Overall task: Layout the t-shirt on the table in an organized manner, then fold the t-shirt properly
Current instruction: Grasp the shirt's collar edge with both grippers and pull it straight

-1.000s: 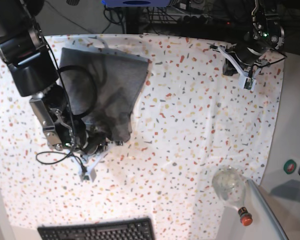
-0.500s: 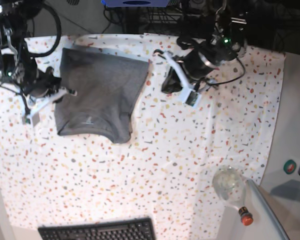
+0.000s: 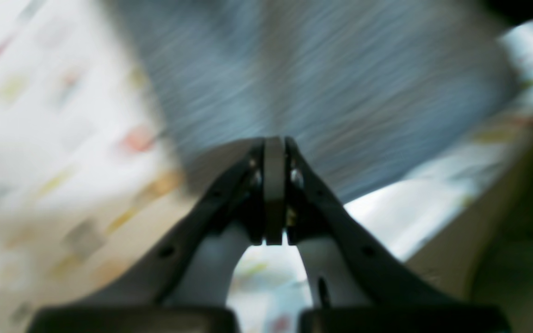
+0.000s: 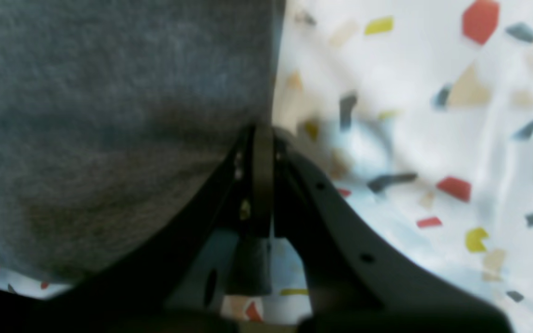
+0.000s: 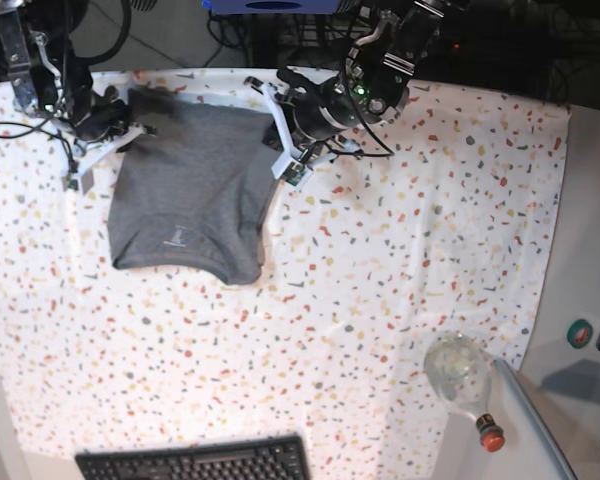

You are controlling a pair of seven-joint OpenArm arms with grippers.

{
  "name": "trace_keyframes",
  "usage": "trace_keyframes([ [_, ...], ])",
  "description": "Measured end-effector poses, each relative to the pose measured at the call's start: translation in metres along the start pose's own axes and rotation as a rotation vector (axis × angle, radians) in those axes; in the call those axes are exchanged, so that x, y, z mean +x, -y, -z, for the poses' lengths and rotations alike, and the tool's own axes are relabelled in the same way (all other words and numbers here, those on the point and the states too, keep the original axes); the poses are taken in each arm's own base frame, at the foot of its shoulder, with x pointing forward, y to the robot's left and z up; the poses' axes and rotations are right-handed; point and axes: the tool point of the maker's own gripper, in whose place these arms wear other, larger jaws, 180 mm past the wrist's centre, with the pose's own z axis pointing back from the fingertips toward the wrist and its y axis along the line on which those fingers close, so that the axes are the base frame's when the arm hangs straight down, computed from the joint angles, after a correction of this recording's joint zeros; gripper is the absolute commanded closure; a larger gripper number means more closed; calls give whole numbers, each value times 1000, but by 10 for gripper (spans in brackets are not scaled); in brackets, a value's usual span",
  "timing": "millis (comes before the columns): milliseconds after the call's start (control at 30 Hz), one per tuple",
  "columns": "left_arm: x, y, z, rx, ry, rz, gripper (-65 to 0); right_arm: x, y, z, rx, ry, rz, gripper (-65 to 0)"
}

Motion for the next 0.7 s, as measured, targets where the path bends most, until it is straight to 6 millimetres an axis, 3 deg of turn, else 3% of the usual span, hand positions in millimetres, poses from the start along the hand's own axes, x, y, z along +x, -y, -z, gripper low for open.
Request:
trace_keyframes([
  [167,-12,10,-10,-14,-10,4,0,0,-7,-6,13,20,-15,0],
  [233,0,17,-20,-17,31,15,0,-6,-11,-21,31,4,-42,0],
  [300,22,20,-31,-18,98,30,0,3,-18,-39,53,47,-77,0],
  [367,37,21,-35,-20,142,33,0,16,-26,-47,70,94,-92,0],
  [433,39,21,-31,-19,144,30,0,22,-34,-48,91,121,-90,0],
  [600,-4,-1,-13,51,15,-33,0,-24,-25,-20,69,-25,-62,0],
  [700,-19,-2,-10,50,-18,-39,0,-14,-20,-7,69,-32,-50,0],
])
